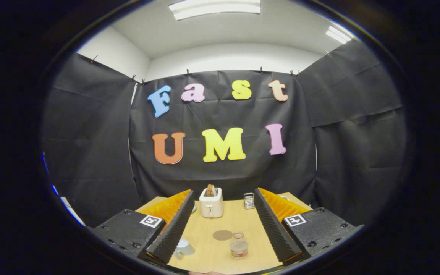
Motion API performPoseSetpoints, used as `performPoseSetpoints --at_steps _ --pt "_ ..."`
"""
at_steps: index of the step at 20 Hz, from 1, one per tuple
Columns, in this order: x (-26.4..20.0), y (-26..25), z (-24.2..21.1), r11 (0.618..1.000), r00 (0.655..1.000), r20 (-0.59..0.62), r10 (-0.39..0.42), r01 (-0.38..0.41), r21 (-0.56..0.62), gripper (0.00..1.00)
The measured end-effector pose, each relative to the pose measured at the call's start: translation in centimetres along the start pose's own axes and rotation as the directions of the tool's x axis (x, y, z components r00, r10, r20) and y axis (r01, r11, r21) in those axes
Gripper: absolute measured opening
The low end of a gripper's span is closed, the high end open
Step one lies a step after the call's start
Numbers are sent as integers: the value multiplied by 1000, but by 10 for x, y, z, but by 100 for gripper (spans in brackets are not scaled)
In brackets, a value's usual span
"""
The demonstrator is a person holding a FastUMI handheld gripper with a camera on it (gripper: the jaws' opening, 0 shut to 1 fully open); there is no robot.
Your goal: Take the bottle from table, then pour the juice into the cup, finally place the bottle on the coaster
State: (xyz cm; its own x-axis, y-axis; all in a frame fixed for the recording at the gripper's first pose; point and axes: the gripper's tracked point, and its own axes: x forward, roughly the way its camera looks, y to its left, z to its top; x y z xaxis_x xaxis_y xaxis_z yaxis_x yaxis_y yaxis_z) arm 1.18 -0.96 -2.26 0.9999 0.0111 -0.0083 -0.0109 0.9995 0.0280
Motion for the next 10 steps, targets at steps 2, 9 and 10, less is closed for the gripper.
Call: performPoseSetpoints --at_steps 2,9,10 --pt "4 -1 -7 1000 1000 -4 1 -1 2 100" --pt "19 -9 -32 1000 1000 8 -1 1 6 100" --pt "22 -10 -37 1000 1000 10 0 0 -3 100"
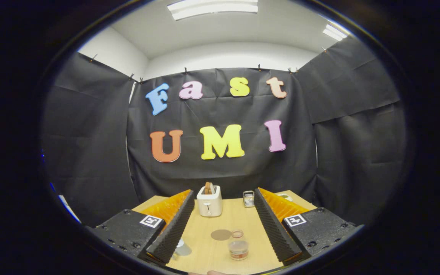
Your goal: Take the bottle from table, then pour the juice into the cup, finally place the bottle on the coaster
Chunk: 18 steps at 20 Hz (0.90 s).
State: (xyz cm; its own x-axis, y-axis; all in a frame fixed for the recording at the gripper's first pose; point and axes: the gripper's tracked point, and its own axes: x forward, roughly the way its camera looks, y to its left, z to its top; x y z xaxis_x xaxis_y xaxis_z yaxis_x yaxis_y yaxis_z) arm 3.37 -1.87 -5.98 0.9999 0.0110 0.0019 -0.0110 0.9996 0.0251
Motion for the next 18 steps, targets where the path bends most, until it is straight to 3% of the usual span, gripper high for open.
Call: performPoseSetpoints --at_steps 15,18 --pt "37 -32 -104 996 994 -90 -60 54 -75 100" --pt "45 -25 -127 997 996 -92 -19 12 -74 100"
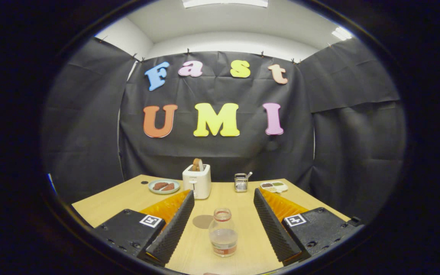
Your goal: Take the bottle from table, then pour the juice into the cup, finally place the bottle on the coaster
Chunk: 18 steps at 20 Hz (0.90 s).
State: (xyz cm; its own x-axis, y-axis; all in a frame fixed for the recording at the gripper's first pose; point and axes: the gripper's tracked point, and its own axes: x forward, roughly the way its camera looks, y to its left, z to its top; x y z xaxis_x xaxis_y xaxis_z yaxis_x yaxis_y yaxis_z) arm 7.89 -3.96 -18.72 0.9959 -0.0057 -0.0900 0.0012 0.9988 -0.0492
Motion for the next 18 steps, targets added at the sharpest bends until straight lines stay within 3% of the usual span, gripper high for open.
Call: performPoseSetpoints --at_steps 7,12,18 --pt "23 6 -53 1000 999 -39 13 -13 -2 100" --pt "38 -1 -83 999 998 -65 -17 20 47 99" --pt "47 -2 -115 998 996 -75 -51 49 -28 98"
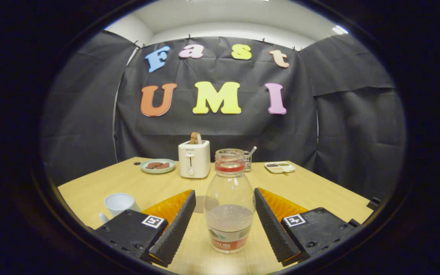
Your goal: Take the bottle from table, then pour the juice into the cup, finally place the bottle on the coaster
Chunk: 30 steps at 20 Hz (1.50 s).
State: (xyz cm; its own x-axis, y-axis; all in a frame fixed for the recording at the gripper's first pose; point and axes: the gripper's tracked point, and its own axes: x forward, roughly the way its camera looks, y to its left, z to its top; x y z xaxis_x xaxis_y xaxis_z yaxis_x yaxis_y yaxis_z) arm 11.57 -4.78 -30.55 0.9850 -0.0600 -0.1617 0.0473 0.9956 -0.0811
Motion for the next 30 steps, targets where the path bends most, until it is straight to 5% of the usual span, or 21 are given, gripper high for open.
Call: performPoseSetpoints --at_steps 18,23,30 --pt "15 -13 -33 997 999 24 -44 42 59 95" --pt "19 -8 -29 999 998 45 -40 39 34 84" --pt "10 -25 -15 997 996 38 -78 78 4 81"
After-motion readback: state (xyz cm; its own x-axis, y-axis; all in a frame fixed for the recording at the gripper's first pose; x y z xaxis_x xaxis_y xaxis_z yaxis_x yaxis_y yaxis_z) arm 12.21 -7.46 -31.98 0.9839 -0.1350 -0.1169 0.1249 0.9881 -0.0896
